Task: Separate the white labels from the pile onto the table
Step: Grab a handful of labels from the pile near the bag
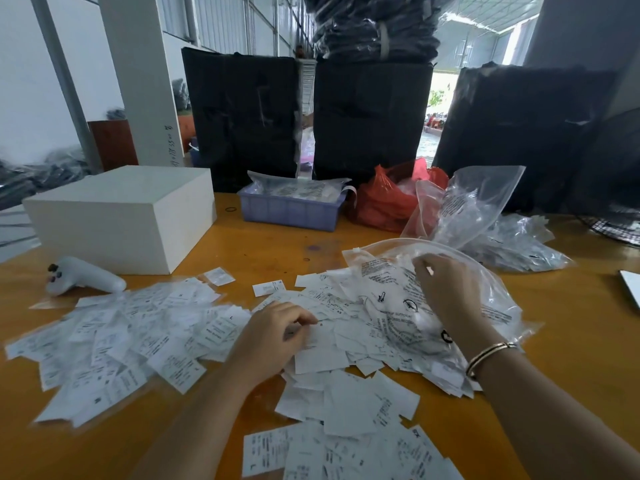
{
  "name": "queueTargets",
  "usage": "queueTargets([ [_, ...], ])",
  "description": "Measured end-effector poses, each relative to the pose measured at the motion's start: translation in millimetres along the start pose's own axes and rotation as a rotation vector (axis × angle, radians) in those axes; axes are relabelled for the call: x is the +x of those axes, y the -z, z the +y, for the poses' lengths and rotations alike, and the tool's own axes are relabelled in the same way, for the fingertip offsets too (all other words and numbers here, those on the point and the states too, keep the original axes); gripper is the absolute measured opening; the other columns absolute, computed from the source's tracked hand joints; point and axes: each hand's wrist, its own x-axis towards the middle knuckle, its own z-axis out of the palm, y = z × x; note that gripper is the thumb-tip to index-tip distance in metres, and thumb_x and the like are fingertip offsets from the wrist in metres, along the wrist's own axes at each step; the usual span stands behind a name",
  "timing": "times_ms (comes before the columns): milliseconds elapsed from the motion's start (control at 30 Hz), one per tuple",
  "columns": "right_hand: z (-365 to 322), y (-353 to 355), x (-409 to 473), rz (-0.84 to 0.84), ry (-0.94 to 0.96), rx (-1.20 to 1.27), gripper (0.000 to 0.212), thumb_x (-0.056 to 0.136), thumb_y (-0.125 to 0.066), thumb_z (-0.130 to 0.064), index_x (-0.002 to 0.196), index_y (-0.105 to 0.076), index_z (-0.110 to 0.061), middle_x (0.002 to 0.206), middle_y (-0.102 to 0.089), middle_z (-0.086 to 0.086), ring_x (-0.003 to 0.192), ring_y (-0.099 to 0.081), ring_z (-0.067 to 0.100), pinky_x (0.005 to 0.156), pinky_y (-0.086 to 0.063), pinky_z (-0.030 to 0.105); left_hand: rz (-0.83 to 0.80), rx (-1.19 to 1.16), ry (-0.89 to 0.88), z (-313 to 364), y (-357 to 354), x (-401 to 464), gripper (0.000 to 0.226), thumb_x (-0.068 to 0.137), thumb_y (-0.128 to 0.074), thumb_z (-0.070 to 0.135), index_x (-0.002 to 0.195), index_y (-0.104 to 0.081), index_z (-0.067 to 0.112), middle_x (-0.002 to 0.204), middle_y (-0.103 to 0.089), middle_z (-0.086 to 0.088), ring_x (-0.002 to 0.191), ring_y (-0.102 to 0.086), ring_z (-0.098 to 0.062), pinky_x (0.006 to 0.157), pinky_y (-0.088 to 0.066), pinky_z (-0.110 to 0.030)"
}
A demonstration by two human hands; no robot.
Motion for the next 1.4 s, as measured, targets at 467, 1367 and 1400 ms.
queueTargets([
  [467,-86,-22,-60,-0.626,0.003,0.795,0.009,0.085,-0.068,-0.021,0.079,-0.061,-0.021,0.066,-0.068,-0.009,0.061,-0.063,-0.001,0.055,-0.048,0.012,0.098,-0.322,0.038,21,13,-4,0.032,0.074,-0.056,0.067,0.102,-0.053,0.053,0.101,-0.060,0.031,0.099,-0.053,0.010,0.075,-0.040,-0.002],
  [1367,-108,-62,-49,-0.536,0.691,-0.268,0.032,0.097,-0.044,-0.034,0.118,-0.064,-0.019,0.103,-0.057,0.007,0.093,-0.057,0.026,0.065,-0.033,0.030,0.460,-0.429,0.421,4,17,2,0.015,0.096,-0.053,0.022,0.089,-0.061,0.033,0.083,-0.066,0.016,0.081,-0.061,-0.001,0.065,-0.044,-0.014],
  [1400,-109,-63,-50,-0.496,0.755,-0.293,0.029,0.098,-0.042,-0.024,0.111,-0.066,-0.014,0.099,-0.058,0.008,0.089,-0.058,0.026,0.064,-0.033,0.030,0.457,-0.426,0.420,4,17,3,0.015,0.096,-0.053,0.022,0.089,-0.060,0.033,0.083,-0.066,0.016,0.081,-0.061,-0.001,0.065,-0.044,-0.014],
])
